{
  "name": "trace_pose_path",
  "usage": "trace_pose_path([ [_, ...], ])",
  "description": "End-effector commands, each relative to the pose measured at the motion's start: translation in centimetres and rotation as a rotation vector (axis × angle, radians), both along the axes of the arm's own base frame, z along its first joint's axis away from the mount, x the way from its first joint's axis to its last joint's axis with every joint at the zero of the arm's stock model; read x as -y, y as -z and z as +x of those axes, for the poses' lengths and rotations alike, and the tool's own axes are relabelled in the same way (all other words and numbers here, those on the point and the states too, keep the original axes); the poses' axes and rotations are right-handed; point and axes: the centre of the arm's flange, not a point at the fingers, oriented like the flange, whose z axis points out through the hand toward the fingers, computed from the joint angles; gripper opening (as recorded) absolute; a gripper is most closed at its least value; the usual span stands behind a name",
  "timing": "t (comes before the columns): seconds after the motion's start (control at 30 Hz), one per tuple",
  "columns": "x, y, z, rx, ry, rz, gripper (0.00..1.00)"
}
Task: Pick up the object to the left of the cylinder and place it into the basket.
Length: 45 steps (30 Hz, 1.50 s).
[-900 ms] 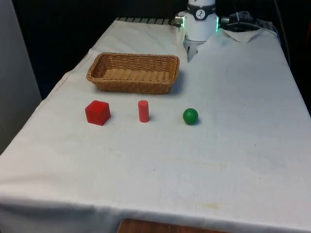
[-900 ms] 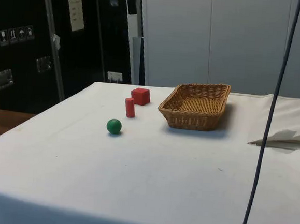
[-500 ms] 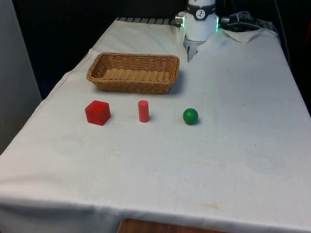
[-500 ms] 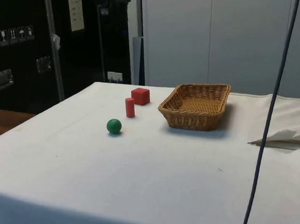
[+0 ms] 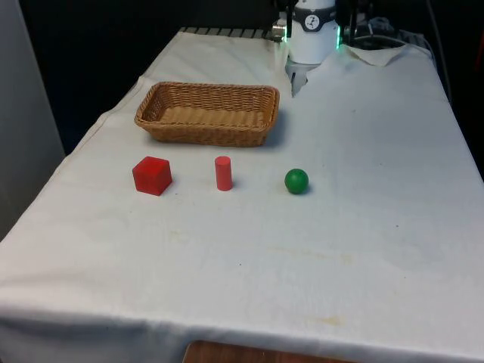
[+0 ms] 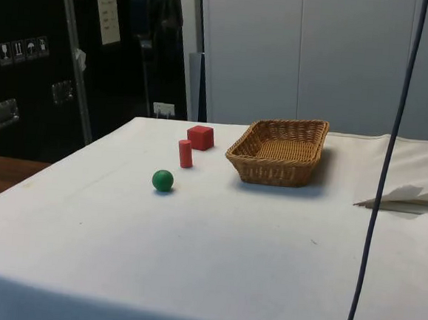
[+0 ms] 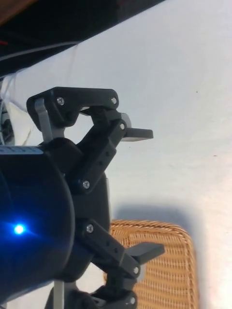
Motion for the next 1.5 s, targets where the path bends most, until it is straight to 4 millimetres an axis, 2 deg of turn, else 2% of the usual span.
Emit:
trace_pose_path([
  [0.0,-0.2,0.5,0.1,0.016,0.002,-0.004,1.0],
  [0.23,-0.6,2.5,0.4,0.031,-0.002,-0.012,1.0],
  [0.27,-0.5,2.2,0.3,0.02,-0.004,-0.015,1.0],
  [0.5,-1.0,5.1,0.4,0.049,-0.006,-0.025,1.0],
  [0.57,-0.9,5.1,0.4,0.043,-0.01,-0.031,1.0],
  [1.03,-1.1,9.5,0.8,0.052,-0.005,-0.051,1.0],
  [1.13,-1.0,10.3,0.9,0.054,-0.003,-0.055,1.0],
  [1.17,-1.0,10.0,0.9,0.044,-0.003,-0.065,1.0],
  [1.47,-1.0,13.1,1.0,0.065,0.003,-0.065,1.0],
])
